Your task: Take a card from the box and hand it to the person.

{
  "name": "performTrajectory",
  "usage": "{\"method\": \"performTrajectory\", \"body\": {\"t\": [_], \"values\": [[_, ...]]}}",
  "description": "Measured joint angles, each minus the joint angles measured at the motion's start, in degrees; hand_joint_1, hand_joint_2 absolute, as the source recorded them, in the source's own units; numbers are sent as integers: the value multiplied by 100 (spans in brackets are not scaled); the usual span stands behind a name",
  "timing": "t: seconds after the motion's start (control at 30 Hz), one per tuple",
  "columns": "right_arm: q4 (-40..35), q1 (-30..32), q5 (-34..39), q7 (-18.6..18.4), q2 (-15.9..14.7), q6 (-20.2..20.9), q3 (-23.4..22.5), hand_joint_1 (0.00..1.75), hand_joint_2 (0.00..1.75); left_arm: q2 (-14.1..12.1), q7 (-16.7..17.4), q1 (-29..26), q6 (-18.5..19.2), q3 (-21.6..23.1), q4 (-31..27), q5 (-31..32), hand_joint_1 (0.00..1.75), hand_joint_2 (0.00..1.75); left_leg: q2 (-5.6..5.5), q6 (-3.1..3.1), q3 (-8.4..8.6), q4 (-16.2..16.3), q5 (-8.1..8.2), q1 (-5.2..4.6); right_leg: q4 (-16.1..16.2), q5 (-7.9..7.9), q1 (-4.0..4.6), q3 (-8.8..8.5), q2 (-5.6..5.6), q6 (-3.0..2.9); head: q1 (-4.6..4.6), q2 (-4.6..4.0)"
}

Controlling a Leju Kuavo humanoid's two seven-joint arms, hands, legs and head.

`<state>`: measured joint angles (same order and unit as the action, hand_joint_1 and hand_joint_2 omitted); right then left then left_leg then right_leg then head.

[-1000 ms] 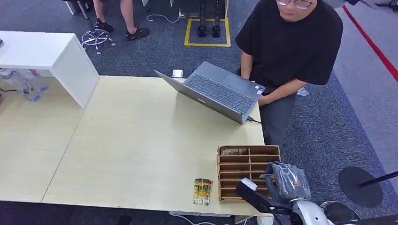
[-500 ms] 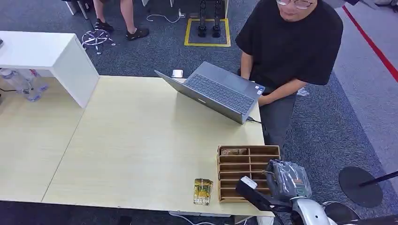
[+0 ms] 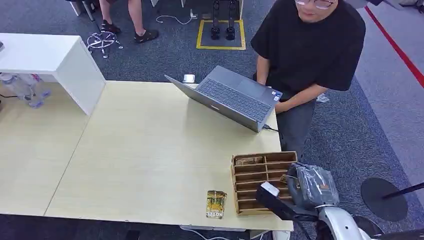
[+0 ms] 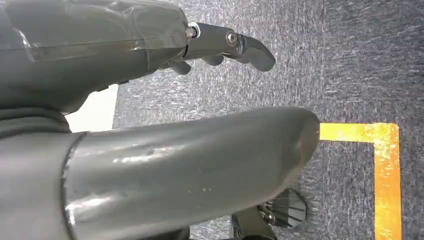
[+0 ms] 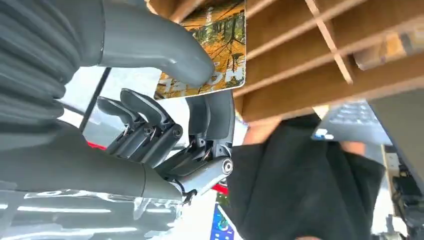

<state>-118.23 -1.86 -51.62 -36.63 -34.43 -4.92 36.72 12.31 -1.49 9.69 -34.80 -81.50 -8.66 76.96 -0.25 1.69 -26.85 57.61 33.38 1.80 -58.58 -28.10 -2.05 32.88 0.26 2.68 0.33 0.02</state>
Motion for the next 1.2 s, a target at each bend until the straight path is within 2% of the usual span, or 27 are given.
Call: {"method": "performTrajectory", "body": {"t": [0.33,0.6,0.63,0.7,0.97,1.2], "values": [[-531,-118,474,101,-48,-33,-153,175,175,0,-37,0,0,0,2,-15,0,0,-4,0,-1,0,0,0,0,0,0,1,-3,0,2,0],[-806,-167,472,76,-133,-50,-315,175,175,0,-35,1,0,0,0,-6,0,0,-5,0,-2,0,0,0,0,0,0,1,-5,0,0,0],[-835,-170,397,57,-164,-42,-383,175,175,0,-33,0,2,0,0,26,0,0,-5,0,-1,0,0,0,1,0,0,1,-6,0,2,0],[-841,-171,227,44,-234,-15,-562,161,175,0,-28,1,15,0,2,96,0,0,-3,0,3,0,0,-1,1,0,0,2,-2,0,2,0],[-642,-172,-42,122,-393,9,-1274,161,175,0,-41,0,101,4,0,332,0,0,-1,0,1,0,0,0,1,0,0,1,1,0,2,0],[-502,-170,-53,142,-426,11,-1606,161,175,0,-41,0,107,7,0,345,0,0,-1,0,0,0,0,0,1,0,0,2,1,0,2,0]]}}
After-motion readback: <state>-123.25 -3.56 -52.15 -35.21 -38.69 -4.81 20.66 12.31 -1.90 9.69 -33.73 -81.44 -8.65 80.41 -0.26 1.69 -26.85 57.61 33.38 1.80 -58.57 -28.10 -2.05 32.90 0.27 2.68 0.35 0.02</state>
